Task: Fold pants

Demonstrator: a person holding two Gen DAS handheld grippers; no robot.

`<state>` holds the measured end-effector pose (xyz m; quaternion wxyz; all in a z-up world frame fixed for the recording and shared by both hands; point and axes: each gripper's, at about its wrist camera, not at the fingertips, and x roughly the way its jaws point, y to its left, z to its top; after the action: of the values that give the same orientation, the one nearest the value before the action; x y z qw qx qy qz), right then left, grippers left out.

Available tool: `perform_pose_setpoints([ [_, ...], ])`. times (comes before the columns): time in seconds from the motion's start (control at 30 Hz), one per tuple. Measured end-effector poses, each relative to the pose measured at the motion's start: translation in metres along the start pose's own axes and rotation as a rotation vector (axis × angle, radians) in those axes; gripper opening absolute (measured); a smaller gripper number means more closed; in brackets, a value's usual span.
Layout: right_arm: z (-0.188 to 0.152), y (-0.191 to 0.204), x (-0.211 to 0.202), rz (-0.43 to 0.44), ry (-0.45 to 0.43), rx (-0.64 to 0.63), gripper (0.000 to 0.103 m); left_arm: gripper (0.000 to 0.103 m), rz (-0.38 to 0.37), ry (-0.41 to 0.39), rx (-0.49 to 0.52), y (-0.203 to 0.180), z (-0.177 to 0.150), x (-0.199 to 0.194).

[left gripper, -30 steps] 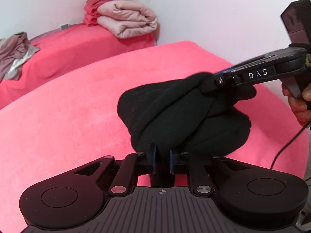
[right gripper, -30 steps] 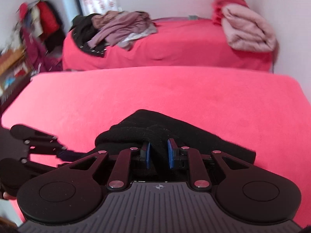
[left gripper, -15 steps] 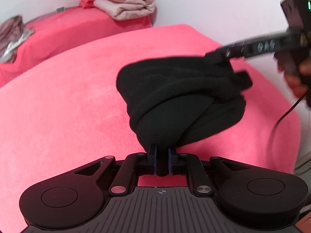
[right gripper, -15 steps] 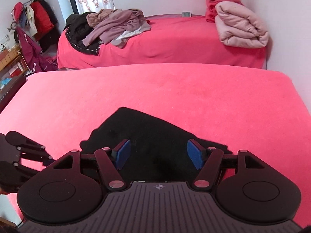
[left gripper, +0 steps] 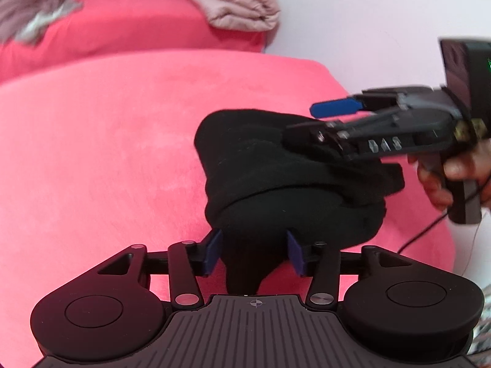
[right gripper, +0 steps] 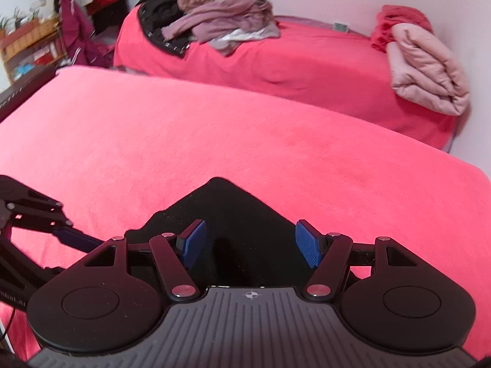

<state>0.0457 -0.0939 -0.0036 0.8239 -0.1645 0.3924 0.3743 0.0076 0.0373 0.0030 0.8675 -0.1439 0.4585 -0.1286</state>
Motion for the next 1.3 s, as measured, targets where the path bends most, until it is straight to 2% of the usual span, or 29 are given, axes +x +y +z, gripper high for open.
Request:
perform_pose_setpoints([
  [0.07,0.001,0.001,0.007,0.001,0.021,-0.021,0.070,0.103,-0.031,-0.004,-0.043,0.006,0.003,0.006],
  [0.13,0.002,0.001,0.012,0.016,0.035,-0.029,0.069,0.103,-0.031,-0.010,-0.058,0.007,0.004,0.011],
  [0.23,0.004,-0.002,0.020,0.041,0.061,-0.033,0.069,0.103,-0.001,-0.027,-0.027,0.000,0.001,0.012],
  [0.27,0.004,-0.002,0.024,0.056,0.071,-0.031,0.069,0.100,0.020,-0.028,-0.007,-0.004,-0.001,0.012],
  [0.3,0.004,-0.003,0.027,0.075,0.079,-0.029,0.059,0.098,0.039,-0.031,0.009,-0.009,-0.004,0.011],
  [0.33,0.003,-0.003,0.030,0.091,0.087,-0.027,0.019,0.094,0.055,-0.035,0.024,-0.013,-0.007,0.010],
  [0.37,0.003,-0.002,0.032,0.100,0.099,-0.024,0.006,0.091,0.076,-0.043,0.041,-0.018,-0.010,0.008],
  [0.5,0.011,-0.007,0.026,0.065,0.024,0.006,0.007,0.086,0.136,-0.064,0.086,-0.033,-0.014,0.005],
  [0.63,0.019,-0.013,0.022,0.037,-0.034,0.024,0.007,0.080,0.148,-0.077,0.094,-0.039,-0.015,0.000],
  [0.87,0.012,-0.011,0.035,0.037,-0.014,0.057,0.010,0.072,0.157,-0.059,0.138,-0.043,-0.029,-0.006],
  [0.9,0.012,-0.010,0.036,0.041,-0.003,0.061,0.019,0.072,0.152,-0.047,0.136,-0.040,-0.031,-0.005],
  [0.93,0.012,-0.010,0.038,0.027,0.015,0.054,0.033,0.072,0.145,-0.040,0.137,-0.038,-0.032,-0.004],
  [0.97,0.011,-0.011,0.036,-0.002,0.014,0.042,0.041,0.072,0.144,-0.038,0.141,-0.037,-0.032,-0.005],
  [1.0,0.012,-0.013,0.031,-0.023,0.000,0.052,0.054,0.073,0.134,-0.039,0.148,-0.036,-0.031,-0.006],
  [1.07,0.012,-0.018,0.013,-0.035,-0.052,0.108,0.056,0.074,0.121,-0.043,0.160,-0.037,-0.029,-0.009],
  [1.13,0.007,-0.011,-0.006,-0.028,-0.080,0.092,0.055,0.074,0.116,-0.030,0.167,-0.037,-0.030,-0.007],
  [1.17,0.001,-0.006,-0.010,0.012,-0.056,0.077,0.055,0.074,0.114,-0.028,0.177,-0.038,-0.031,-0.006],
  [1.2,-0.009,-0.003,-0.012,0.040,0.000,0.068,0.049,0.074,0.116,-0.028,0.188,-0.039,-0.032,-0.005],
  [1.23,-0.024,0.000,-0.010,0.041,0.078,0.051,0.045,0.076,0.115,-0.025,0.195,-0.039,-0.034,-0.004],
  [1.27,-0.039,0.003,-0.006,0.032,0.164,0.023,0.045,0.077,0.104,-0.017,0.191,-0.038,-0.034,-0.002],
  [1.3,-0.054,0.004,-0.009,0.032,0.198,-0.031,0.044,0.077,0.083,-0.005,0.183,-0.037,-0.035,-0.001],
])
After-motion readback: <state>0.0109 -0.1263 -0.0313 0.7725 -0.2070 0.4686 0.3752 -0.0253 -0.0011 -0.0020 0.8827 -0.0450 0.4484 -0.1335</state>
